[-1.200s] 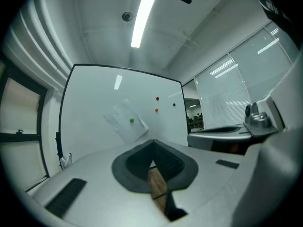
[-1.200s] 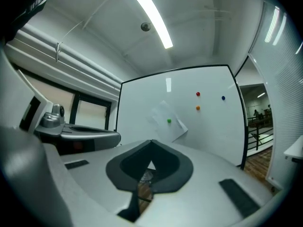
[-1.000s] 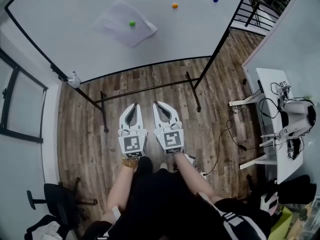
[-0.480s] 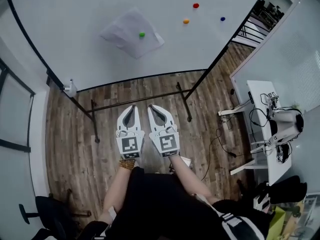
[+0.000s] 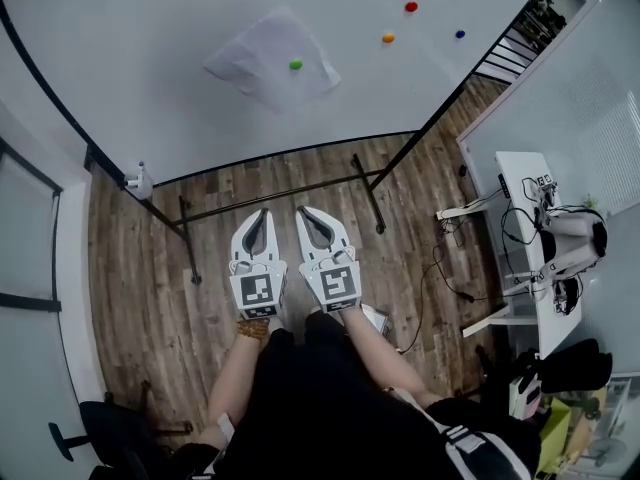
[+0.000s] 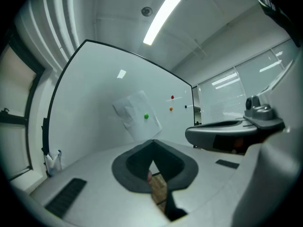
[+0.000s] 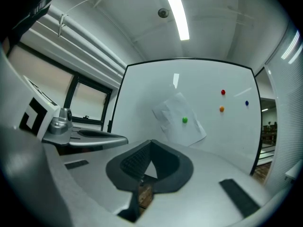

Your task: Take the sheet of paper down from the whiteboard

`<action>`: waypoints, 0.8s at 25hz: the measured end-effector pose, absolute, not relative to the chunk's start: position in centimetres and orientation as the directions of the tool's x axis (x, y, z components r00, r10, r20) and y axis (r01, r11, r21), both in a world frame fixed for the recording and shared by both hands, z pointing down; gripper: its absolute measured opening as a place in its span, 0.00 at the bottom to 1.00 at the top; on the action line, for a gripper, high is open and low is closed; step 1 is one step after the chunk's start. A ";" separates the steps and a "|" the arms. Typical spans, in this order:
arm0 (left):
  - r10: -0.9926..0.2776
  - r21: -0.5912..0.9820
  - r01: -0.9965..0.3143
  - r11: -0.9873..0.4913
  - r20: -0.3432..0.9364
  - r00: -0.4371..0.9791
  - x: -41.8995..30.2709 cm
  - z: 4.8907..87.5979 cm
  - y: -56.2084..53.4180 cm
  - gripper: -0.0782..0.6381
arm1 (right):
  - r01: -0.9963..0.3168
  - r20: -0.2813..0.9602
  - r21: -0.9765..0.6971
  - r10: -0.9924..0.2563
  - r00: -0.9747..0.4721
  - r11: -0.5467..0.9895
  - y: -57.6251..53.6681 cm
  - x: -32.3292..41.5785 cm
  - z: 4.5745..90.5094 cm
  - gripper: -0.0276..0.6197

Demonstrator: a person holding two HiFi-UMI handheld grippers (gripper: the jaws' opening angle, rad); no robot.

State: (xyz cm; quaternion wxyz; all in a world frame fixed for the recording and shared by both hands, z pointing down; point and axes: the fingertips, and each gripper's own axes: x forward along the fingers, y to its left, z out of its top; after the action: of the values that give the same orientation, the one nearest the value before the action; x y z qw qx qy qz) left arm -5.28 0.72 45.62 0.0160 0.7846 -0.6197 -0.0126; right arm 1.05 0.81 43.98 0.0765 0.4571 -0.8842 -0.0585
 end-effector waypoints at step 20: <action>-0.991 0.056 -0.990 -0.130 0.019 0.131 -2.5 45.7 -11.6 0.12 | -0.744 0.032 0.117 -0.752 -0.659 0.657 -12.9 4.4 43.4 0.04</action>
State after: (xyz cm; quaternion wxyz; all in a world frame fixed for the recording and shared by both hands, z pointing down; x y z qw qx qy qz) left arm -2.46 -11.57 45.73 0.0273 0.7515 -0.6590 -0.0114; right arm 4.38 -12.86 43.44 0.0388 0.4112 -0.9095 -0.0470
